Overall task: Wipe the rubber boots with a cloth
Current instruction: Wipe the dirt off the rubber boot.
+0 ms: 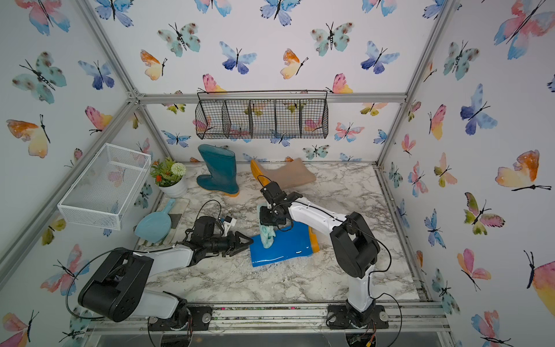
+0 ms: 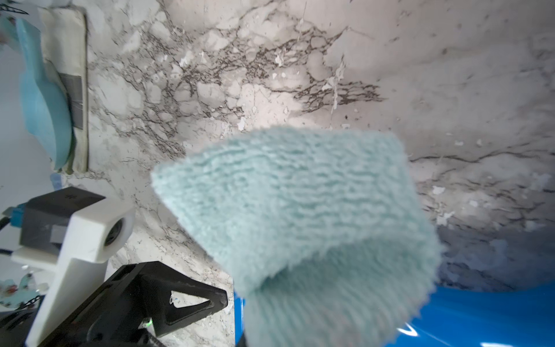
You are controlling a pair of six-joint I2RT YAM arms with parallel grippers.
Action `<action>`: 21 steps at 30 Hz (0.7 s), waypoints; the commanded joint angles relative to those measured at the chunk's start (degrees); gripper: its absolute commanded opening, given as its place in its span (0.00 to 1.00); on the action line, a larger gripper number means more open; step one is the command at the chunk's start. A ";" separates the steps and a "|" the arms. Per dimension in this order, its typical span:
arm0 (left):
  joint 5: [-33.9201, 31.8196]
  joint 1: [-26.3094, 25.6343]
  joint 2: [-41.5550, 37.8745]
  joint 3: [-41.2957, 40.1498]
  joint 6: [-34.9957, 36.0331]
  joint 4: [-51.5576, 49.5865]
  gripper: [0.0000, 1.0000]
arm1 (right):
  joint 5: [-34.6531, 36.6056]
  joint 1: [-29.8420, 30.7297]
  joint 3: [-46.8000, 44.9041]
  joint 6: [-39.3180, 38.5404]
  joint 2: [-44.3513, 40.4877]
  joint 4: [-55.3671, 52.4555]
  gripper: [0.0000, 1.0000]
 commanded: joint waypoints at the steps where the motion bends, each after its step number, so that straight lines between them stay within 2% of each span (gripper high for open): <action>1: -1.52 -0.13 1.44 -3.06 -3.55 4.97 0.56 | 2.83 -0.06 2.71 -0.68 -0.09 -3.25 0.02; 5: -0.05 -0.51 4.55 -6.09 -9.29 15.60 0.57 | 4.98 -0.06 3.52 -1.79 0.00 -5.03 0.02; 8: 1.84 -3.83 8.46 -6.66 -14.62 26.04 0.54 | 4.89 -0.06 3.52 -2.11 0.83 -5.96 0.02; 11: 1.80 -6.87 11.53 -5.49 -17.27 30.79 0.51 | 4.79 0.03 2.83 -2.57 1.60 -6.75 0.02; 12: 1.79 -7.07 12.01 -5.29 -17.51 31.23 0.46 | 4.80 0.07 2.39 -2.83 1.92 -6.90 0.02; 14: 1.79 -6.80 11.62 -6.19 -18.49 33.18 0.26 | 4.48 0.12 1.34 -3.41 2.36 -7.69 0.03; 16: 1.34 -6.32 10.20 -6.71 -18.34 31.90 0.11 | 3.15 0.37 0.11 -4.12 2.42 -7.49 0.09; 17: 0.98 -6.14 9.20 -6.23 -17.18 29.45 0.05 | 1.98 0.59 -0.54 -4.64 2.27 -6.87 0.15; 19: -0.23 -6.21 6.97 -3.89 -12.71 20.45 0.01 | -0.82 1.57 -2.03 -5.31 1.96 -4.68 0.26; 21: -2.21 -6.19 4.63 -1.10 -7.28 10.26 0.00 | -2.62 3.16 -3.22 -5.32 2.29 -2.91 0.32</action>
